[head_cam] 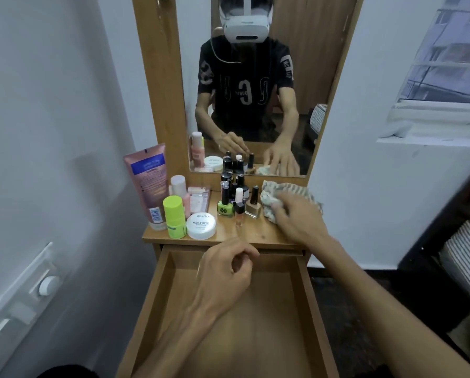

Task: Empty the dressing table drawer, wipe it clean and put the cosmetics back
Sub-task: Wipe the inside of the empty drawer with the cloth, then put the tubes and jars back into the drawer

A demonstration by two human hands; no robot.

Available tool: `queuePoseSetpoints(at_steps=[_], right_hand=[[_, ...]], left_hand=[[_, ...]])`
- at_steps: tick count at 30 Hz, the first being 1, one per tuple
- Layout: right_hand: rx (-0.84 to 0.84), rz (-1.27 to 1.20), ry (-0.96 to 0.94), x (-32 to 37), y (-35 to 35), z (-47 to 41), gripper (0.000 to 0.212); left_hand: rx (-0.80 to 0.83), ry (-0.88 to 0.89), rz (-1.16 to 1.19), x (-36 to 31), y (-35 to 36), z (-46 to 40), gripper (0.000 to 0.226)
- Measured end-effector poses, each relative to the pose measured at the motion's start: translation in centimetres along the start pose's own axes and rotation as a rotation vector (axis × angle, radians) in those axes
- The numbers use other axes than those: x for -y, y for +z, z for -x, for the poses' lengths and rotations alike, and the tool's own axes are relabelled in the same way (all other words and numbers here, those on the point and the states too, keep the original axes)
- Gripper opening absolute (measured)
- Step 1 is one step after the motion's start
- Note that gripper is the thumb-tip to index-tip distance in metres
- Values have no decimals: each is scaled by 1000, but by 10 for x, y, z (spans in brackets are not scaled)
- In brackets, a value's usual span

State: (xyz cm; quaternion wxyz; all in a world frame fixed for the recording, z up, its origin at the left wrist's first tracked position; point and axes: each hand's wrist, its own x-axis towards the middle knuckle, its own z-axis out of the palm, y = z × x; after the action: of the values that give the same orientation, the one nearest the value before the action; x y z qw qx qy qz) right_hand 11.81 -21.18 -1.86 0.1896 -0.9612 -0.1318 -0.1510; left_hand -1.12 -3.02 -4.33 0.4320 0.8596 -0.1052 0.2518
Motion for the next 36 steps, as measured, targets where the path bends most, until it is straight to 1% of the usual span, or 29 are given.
queuePoseSetpoints(at_steps=[1, 2, 4, 6, 7, 9, 11, 12, 13, 14, 17, 20, 22, 23, 25, 27, 29, 31, 33, 36], right_hand=[[72, 73, -14, -3, 12, 4, 54], [97, 125, -18, -8, 21, 6, 58], [99, 144, -5, -11, 25, 8, 59], [94, 111, 5, -7, 20, 9, 61], [53, 75, 15, -3, 16, 12, 62], [-150, -66, 24, 11, 9, 24, 57], [-379, -220, 25, 33, -1, 39, 44], [-450, -289, 4, 49, -6, 44, 35], [-477, -346, -35, 66, -10, 49, 25], [-471, -384, -90, 84, -12, 52, 17], [-359, -441, -200, 138, -13, 54, 12], [-320, -481, -179, 175, -12, 42, 20], [-323, -498, -151, 189, -11, 32, 18], [-317, -516, -137, 194, -11, 27, 18], [-306, -546, -105, 199, -9, 21, 20], [-293, -566, -66, 201, -8, 17, 21], [-270, -587, -46, 200, -6, 17, 21], [-250, -591, -41, 198, -5, 21, 19], [-239, -584, -60, 194, -5, 27, 19], [-244, -602, -83, 187, -9, 35, 20]], left_hand=[[-30, 0, 1, 2, -4, 2, 23], [-58, -4, 10, 3, -8, 5, 23], [-113, -16, 25, 10, -15, 11, 20], [-159, -23, -2, 19, -22, 19, 19], [-180, -27, -14, 22, -24, 22, 19], [-249, -37, -2, 24, -29, 24, 19], [-322, -31, 12, 20, -32, 22, 18], [-361, -23, 6, 18, -33, 21, 18], [-398, -23, 3, 18, -34, 20, 17], [-434, -36, 16, 18, -34, 19, 15], [-592, -138, 113, 18, -40, 19, 10], [-754, -181, 184, 19, -59, 14, 9], [-823, -212, 205, 24, -81, 6, 9], [-838, -227, 204, 27, -94, 1, 14], [-830, -228, 166, 32, -119, -11, 26], [-774, -224, 104, 36, -135, -28, 43], [-665, -248, 51, 41, -142, -48, 62], [-544, -276, 34, 46, -142, -64, 71], [-479, -262, 14, 48, -137, -73, 63], [-501, -247, -38, 49, -134, -73, 41]])
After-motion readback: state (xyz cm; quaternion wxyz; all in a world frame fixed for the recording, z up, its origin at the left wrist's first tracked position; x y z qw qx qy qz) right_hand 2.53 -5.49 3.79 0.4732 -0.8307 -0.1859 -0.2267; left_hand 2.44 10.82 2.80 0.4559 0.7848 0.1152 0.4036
